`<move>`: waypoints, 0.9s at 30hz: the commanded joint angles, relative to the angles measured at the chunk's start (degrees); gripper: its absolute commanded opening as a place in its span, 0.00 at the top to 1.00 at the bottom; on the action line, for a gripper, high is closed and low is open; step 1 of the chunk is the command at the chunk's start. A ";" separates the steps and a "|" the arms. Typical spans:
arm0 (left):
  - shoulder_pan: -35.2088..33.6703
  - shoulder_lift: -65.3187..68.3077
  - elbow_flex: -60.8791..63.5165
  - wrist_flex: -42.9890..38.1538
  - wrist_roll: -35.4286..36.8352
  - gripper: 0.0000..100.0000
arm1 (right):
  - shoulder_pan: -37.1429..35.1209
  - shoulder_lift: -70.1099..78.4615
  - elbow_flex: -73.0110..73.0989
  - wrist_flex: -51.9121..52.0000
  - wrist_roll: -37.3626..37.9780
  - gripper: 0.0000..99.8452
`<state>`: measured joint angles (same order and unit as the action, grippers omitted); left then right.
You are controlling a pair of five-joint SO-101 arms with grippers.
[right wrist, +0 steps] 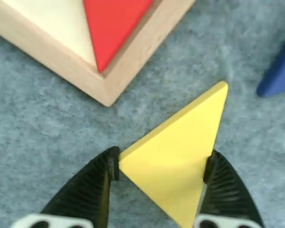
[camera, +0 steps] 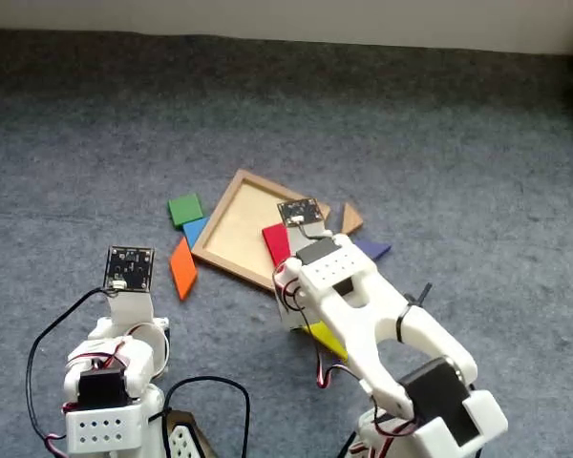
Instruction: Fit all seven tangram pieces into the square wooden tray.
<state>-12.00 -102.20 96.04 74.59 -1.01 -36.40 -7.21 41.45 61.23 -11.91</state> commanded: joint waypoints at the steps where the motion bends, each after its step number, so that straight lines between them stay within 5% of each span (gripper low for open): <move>1: -0.31 -0.48 1.19 0.35 0.35 0.99 | 1.54 -7.69 -2.42 0.66 4.13 0.85; 11: -0.31 -0.48 1.19 0.35 0.35 0.99 | 1.63 -9.80 -10.95 0.22 22.95 0.85; 27: -0.31 -0.48 1.19 0.35 0.35 0.99 | 1.71 27.65 -51.65 0.22 42.90 0.85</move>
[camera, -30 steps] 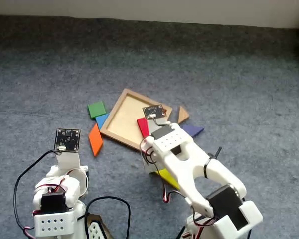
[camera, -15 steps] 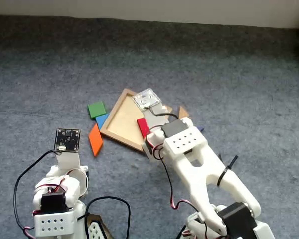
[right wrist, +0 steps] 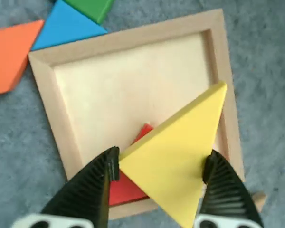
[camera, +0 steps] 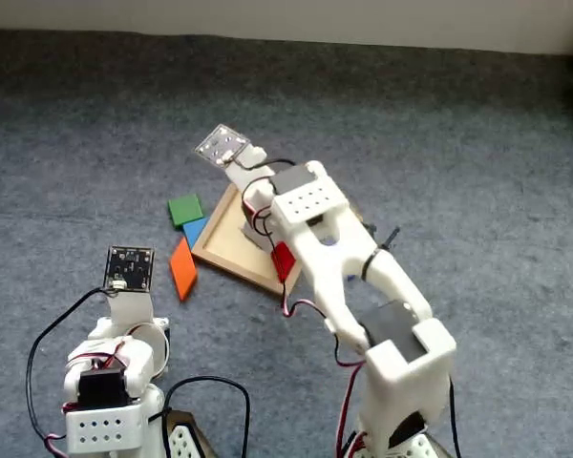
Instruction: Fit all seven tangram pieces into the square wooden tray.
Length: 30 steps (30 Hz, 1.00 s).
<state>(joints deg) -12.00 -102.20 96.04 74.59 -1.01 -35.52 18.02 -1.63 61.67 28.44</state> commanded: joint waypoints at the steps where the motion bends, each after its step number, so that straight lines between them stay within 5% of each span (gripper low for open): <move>1: -0.31 -0.48 1.19 0.35 0.35 0.99 | 0.84 4.09 -10.59 -0.22 3.16 0.85; 21: -0.31 -0.48 1.19 0.35 0.35 0.99 | 1.80 18.51 -24.57 1.19 15.03 0.84; 30: -0.31 -0.48 1.19 0.35 0.35 0.99 | 1.80 18.51 -31.69 12.88 14.77 0.72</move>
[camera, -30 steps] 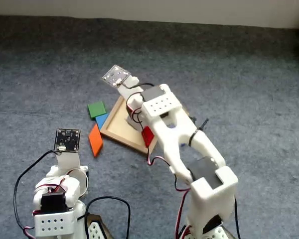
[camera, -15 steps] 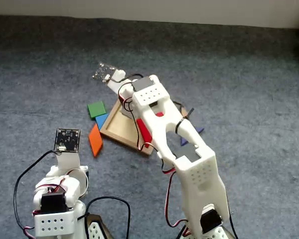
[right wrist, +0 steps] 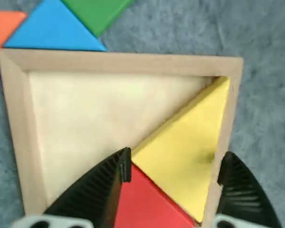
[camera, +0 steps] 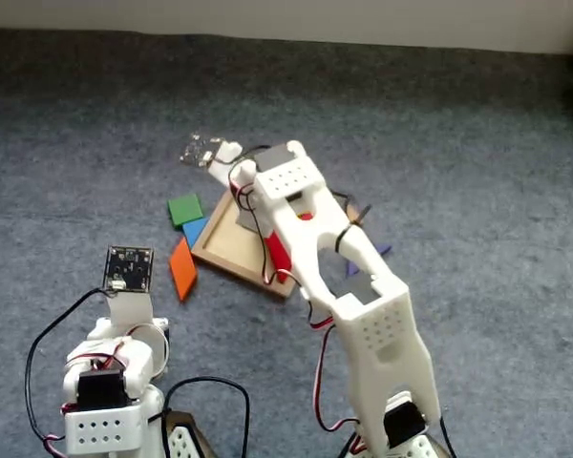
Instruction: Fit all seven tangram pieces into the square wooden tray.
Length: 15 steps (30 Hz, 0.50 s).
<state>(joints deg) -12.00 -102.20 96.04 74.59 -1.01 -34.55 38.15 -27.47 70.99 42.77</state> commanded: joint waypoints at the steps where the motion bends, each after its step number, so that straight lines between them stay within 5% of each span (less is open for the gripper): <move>1: -0.31 -0.48 1.19 0.35 0.35 0.99 | 1.01 -1.63 -7.34 5.14 0.44 0.72; 6: -0.31 -0.48 1.19 0.35 0.35 0.99 | 0.75 -1.54 -14.81 12.44 0.44 0.74; 12: -0.31 -0.48 1.19 0.35 0.35 0.99 | -1.63 -1.19 -17.19 13.14 0.44 0.99; 15: -0.31 -0.48 1.19 0.35 0.35 0.99 | -2.51 -1.19 -17.10 14.73 -2.55 0.99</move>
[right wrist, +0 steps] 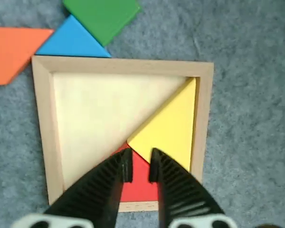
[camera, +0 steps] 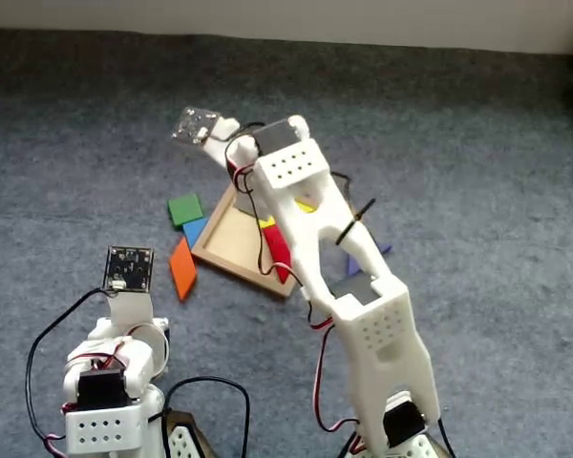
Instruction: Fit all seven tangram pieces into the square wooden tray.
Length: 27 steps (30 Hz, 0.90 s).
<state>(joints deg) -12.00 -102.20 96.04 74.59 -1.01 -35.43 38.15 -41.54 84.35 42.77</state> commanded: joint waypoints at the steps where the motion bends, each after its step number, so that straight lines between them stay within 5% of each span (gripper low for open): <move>1: -0.31 -0.48 1.19 0.35 0.35 0.99 | -2.07 -1.19 -3.03 1.63 -5.10 0.99; 11: -0.31 -0.48 1.19 0.35 0.35 0.99 | -3.82 2.24 0.57 4.62 -21.80 0.99; 27: -0.31 -0.48 1.19 0.35 0.35 0.99 | -1.98 3.21 18.59 4.79 -22.59 0.99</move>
<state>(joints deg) -12.00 -102.20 96.04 74.59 -1.01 -38.77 42.73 -26.51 88.40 20.26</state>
